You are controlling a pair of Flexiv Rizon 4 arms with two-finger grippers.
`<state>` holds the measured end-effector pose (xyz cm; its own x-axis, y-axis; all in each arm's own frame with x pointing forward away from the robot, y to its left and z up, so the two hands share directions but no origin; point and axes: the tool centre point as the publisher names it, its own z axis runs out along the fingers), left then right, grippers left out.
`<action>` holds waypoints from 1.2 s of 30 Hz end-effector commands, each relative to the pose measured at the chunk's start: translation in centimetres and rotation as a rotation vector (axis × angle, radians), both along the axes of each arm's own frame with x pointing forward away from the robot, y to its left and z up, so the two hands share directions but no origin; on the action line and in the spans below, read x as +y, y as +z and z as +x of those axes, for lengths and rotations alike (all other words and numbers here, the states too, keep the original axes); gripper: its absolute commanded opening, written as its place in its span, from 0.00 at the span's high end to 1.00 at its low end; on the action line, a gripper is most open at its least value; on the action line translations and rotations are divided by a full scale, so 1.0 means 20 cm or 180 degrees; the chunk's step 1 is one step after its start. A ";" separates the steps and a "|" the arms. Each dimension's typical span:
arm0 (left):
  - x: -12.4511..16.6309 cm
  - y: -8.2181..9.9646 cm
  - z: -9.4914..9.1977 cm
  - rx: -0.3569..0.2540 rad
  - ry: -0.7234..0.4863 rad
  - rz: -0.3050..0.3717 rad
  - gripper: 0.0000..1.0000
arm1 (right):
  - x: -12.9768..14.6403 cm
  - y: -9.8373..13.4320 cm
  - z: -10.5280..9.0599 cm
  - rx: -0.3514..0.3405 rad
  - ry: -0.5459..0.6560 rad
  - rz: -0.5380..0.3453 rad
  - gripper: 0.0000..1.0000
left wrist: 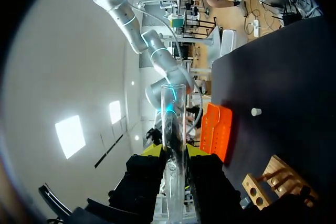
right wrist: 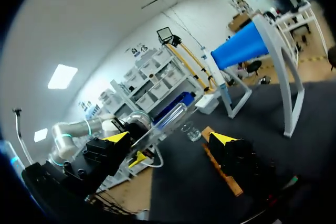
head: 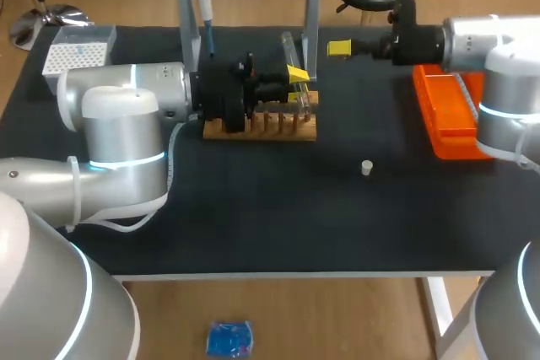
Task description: Invert the test tube, pick up the pipette, mount the tip to pipette, aspirate from beaker and dispense into the tube, eject the tip, return the pipette, and cap with the stopper.
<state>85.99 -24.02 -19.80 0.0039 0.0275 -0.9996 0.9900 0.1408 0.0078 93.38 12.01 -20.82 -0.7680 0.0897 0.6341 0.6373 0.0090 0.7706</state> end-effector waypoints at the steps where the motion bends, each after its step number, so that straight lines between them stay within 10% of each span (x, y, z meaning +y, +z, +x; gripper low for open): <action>1: 0.00 0.00 0.00 -0.0004 0.0003 0.0005 1.00 | 0.01 0.01 -0.04 -0.1100 -0.0274 -0.0105 0.00; 3: 0.00 0.00 0.00 -0.0004 0.0003 0.0005 1.00 | 0.01 0.01 -0.04 -0.1100 -0.0274 -0.0105 0.00; 7: 0.00 0.00 0.00 -0.0004 0.0003 0.0005 1.00 | 0.00 -0.04 -0.06 -0.2205 0.0264 -0.0409 0.00; 13: 0.00 0.00 0.00 -0.0004 0.0003 0.0005 1.00 | -0.06 -0.16 -0.05 -0.2658 0.0904 -0.0611 0.00; 20: 0.00 0.00 0.00 -0.0004 0.0003 0.0005 1.00 | -0.09 -0.20 0.02 -0.2974 0.1175 -0.0664 0.00; 36: 0.00 0.00 0.00 -0.0004 0.0003 0.0005 1.00 | -0.08 -0.27 0.05 -0.2827 0.1157 -0.0711 0.00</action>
